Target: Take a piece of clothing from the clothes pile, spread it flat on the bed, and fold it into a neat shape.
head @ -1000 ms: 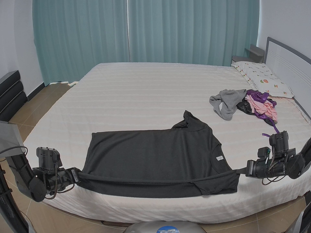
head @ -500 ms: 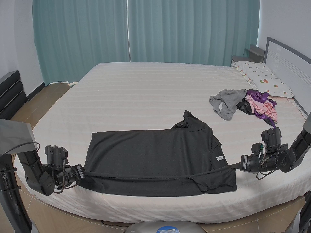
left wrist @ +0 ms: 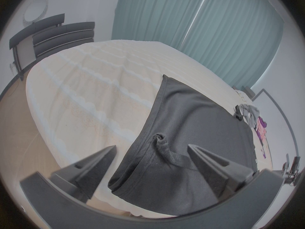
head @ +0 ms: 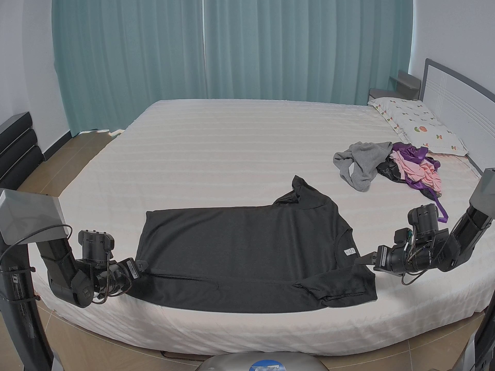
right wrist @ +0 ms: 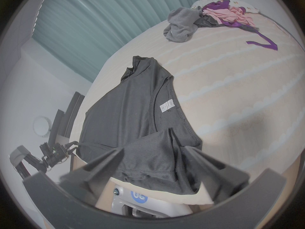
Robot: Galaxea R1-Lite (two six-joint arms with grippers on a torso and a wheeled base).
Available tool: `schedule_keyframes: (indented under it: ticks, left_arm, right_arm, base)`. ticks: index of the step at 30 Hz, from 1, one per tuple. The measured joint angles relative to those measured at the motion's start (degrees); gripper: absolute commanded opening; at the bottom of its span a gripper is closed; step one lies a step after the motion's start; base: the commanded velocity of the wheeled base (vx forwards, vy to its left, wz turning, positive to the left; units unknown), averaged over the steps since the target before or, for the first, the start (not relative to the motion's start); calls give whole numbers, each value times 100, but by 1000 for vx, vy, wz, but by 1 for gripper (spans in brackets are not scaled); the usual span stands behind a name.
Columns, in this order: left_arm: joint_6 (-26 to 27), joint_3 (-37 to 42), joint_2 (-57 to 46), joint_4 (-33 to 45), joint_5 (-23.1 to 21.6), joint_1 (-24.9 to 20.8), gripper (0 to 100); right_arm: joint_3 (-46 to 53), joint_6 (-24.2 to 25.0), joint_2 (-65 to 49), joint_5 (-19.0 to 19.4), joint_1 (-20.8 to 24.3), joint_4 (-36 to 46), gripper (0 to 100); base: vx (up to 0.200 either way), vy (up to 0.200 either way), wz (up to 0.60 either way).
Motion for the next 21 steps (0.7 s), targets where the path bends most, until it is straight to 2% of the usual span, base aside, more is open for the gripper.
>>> schedule_keyframes:
  ticks: [7, 16, 19, 21]
  left_arm:
    - [-375, -32, -130, -4, -101, 94, 100]
    - [-736, 187, -844, 66, -1019, 541, 100]
    - [-868, 296, -1034, 73, -1181, 627, 100]
    - [-1059, 330, -1103, 79, -1217, 652, 100]
  right_arm:
    - [271, 464, -366, 41, 13, 0, 100]
    - [1139, 824, -837, 149, 27, -358, 100]
    - [1409, 1064, -940, 165, 33, -813, 100]
    - [1527, 1214, -975, 172, 39, -1002, 100]
  base:
    - [0, 0, 0]
    - [0, 0, 0]
    - [0, 0, 0]
    - [200, 0, 0]
